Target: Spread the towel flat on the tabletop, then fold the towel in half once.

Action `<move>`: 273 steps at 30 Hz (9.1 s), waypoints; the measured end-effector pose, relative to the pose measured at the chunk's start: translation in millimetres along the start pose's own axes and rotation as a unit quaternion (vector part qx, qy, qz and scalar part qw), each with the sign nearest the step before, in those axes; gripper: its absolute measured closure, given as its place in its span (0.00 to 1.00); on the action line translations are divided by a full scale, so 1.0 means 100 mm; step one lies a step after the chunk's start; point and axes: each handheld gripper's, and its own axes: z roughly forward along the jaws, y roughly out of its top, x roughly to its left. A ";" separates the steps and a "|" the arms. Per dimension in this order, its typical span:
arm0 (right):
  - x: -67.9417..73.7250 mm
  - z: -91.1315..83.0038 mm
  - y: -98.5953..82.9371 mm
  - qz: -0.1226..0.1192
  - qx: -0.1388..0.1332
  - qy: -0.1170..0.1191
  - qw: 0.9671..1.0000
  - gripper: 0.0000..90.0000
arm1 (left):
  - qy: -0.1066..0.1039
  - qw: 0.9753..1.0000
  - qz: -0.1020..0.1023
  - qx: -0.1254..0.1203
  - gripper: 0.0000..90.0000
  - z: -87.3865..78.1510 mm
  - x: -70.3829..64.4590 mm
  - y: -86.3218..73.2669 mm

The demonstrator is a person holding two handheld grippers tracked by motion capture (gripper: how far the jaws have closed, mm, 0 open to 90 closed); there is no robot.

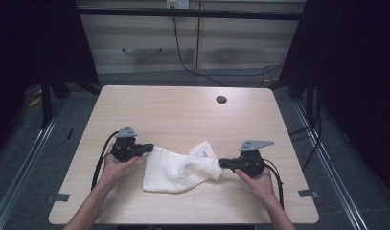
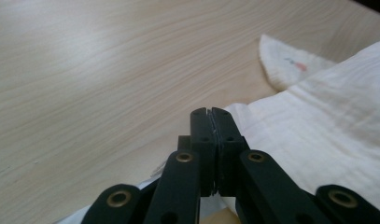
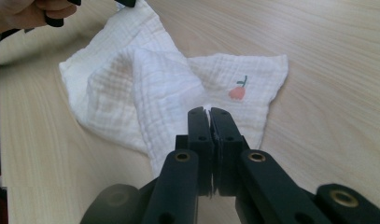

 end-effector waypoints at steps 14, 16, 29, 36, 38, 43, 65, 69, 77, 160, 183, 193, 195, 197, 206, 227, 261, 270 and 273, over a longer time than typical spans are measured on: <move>-0.04 -0.24 0.30 -0.005 -0.049 -0.019 0.999 0.98 | 0.005 0.998 0.004 -0.059 0.99 -0.38 0.01 0.21; -0.04 -0.29 0.37 -0.009 -0.054 -0.023 0.998 0.98 | 0.006 0.998 0.008 -0.068 0.99 -0.42 -0.01 0.26; -0.14 -0.46 0.83 -0.017 -0.089 -0.034 0.995 0.98 | 0.018 0.995 0.038 -0.086 0.99 -0.54 -0.02 0.65; -0.24 -0.54 1.12 -0.022 -0.106 -0.047 0.993 0.98 | 0.040 0.993 0.025 -0.111 0.99 -0.64 0.12 0.94; -0.27 -0.57 1.22 -0.024 -0.110 -0.052 0.992 0.98 | 0.045 0.992 0.021 -0.117 0.99 -0.66 0.15 1.04; -0.34 -0.62 1.46 -0.027 -0.117 -0.063 0.991 0.98 | 0.059 0.990 0.022 -0.128 0.99 -0.64 0.20 1.28; -0.49 -0.66 1.56 -0.018 -0.119 -0.076 0.990 0.98 | 0.061 0.987 0.039 -0.141 0.99 -0.66 0.14 1.46; -0.44 -0.59 1.36 -0.016 -0.107 -0.065 0.992 0.98 | 0.046 0.989 0.039 -0.134 0.99 -0.63 0.07 1.24; -0.41 -0.47 0.99 0.001 -0.093 -0.049 0.994 0.98 | 0.034 0.991 0.021 -0.124 0.99 -0.60 0.01 0.80; -0.13 0.38 -0.12 -0.001 0.081 -0.006 0.997 0.81 | -0.015 0.998 0.010 0.059 0.80 0.16 -0.16 -0.32; -0.16 0.29 0.08 0.001 0.045 -0.028 0.999 0.73 | -0.019 0.998 0.017 0.064 0.80 -0.02 -0.27 -0.46; -0.58 0.44 0.22 0.026 0.043 -0.061 0.997 0.67 | -0.021 0.998 0.019 0.064 0.78 -0.01 -0.25 -0.45; -0.64 0.45 0.23 0.035 0.038 -0.068 0.996 0.66 | -0.018 0.998 0.020 0.063 0.77 -0.01 -0.26 -0.45; -0.69 0.45 0.23 0.045 0.034 -0.075 0.996 0.65 | -0.021 0.998 0.017 0.061 0.75 -0.01 -0.26 -0.46; -0.86 0.49 0.28 0.058 0.044 -0.103 0.992 0.61 | -0.023 0.998 0.014 0.058 0.76 -0.02 -0.25 -0.47; -0.92 0.58 0.27 0.072 0.020 -0.074 0.994 0.98 | -0.033 0.997 0.011 0.065 0.72 -0.06 -0.24 -0.38; -0.86 0.48 0.24 0.062 -0.003 -0.059 0.996 0.98 | 0.044 0.998 -0.028 0.038 0.90 0.55 0.42 0.02; -0.84 0.36 0.25 0.051 -0.019 -0.067 0.996 0.98 | 0.039 0.998 -0.033 0.026 0.96 0.46 0.41 0.01; -0.79 0.30 0.27 0.048 -0.034 -0.068 0.996 0.98 | 0.032 0.999 -0.026 0.019 0.96 0.37 0.36 0.02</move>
